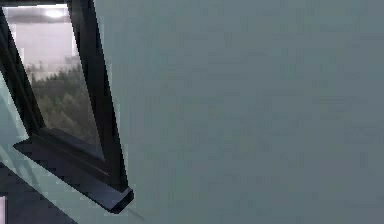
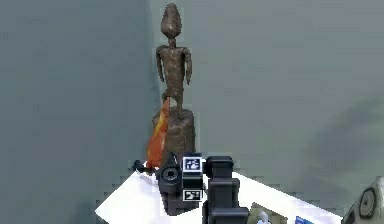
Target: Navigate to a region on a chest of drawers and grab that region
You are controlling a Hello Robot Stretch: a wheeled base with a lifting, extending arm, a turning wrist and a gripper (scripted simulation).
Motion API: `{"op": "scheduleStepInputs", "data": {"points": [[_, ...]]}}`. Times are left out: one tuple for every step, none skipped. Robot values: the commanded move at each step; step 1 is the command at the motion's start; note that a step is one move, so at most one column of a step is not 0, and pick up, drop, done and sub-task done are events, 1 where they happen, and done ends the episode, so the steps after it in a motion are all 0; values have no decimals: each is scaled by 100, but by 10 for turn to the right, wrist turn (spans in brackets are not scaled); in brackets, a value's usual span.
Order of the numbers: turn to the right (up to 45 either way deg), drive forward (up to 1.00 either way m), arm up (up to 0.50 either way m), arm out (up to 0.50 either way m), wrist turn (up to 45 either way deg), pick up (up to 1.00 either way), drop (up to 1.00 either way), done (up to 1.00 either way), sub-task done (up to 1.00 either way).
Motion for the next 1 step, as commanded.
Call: {"op": "scheduleStepInputs", "data": {"points": [[0, 0, 0, 0, 0, 0, 0, 100, 0]]}}
